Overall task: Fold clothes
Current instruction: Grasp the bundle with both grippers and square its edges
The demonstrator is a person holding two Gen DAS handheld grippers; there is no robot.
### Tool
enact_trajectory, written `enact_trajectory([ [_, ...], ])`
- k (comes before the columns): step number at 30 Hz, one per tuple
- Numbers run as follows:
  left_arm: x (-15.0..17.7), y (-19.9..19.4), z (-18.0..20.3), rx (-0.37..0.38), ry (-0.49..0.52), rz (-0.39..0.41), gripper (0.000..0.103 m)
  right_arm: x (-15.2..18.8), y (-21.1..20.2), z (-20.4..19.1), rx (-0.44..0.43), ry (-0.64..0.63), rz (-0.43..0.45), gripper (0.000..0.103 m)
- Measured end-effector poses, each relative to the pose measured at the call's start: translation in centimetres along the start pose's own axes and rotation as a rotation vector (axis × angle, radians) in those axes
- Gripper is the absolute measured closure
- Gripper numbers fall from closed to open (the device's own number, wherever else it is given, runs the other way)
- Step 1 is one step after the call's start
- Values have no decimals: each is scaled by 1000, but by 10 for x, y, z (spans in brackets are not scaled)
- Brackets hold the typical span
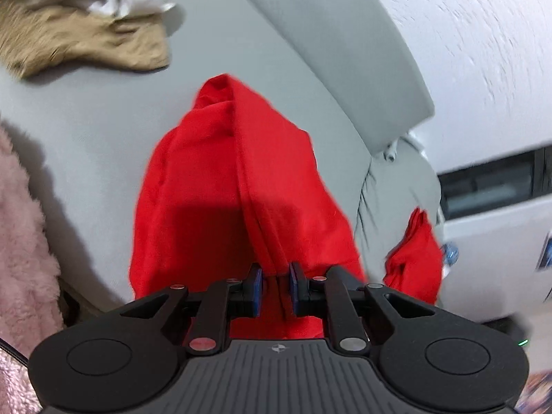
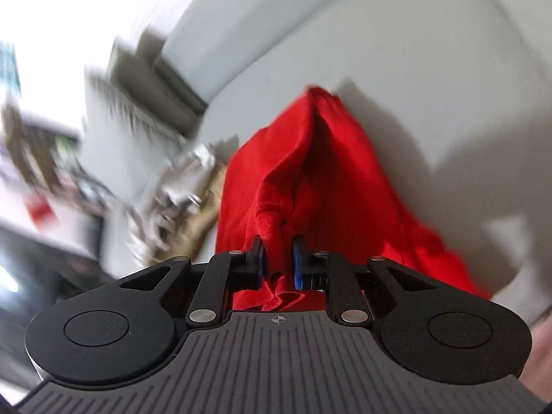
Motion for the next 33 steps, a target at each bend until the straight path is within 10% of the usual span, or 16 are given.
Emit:
enact_trajectory([
  [7,38,26,10,-194,336,-74,78,17,1,-1,239,-127,-117,79],
  [16,20,-28,12,-233,380,-12,68,14,-26,-13,282,-324,-216,48],
  [22,8,3,32,-142,548,71,97,-10,-28,-42,130,-624,-101,84],
  [27,18,48,11,-219,611,6,95,13,17,-31,108,-799,-107,84],
  [33,-7,11,-1,-177,441,89,93,12,19,-7,197,-675,-202,79],
])
Point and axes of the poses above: each gripper's, at about its wrist camera, not at the fingertips, and y roughly the way its jaws point, z to its right, x to its underside, the point moved 5 cm from there along y, roughly the way its jaws point, and after that the axes turned 10 degrees about z, right-handed, at the moved point
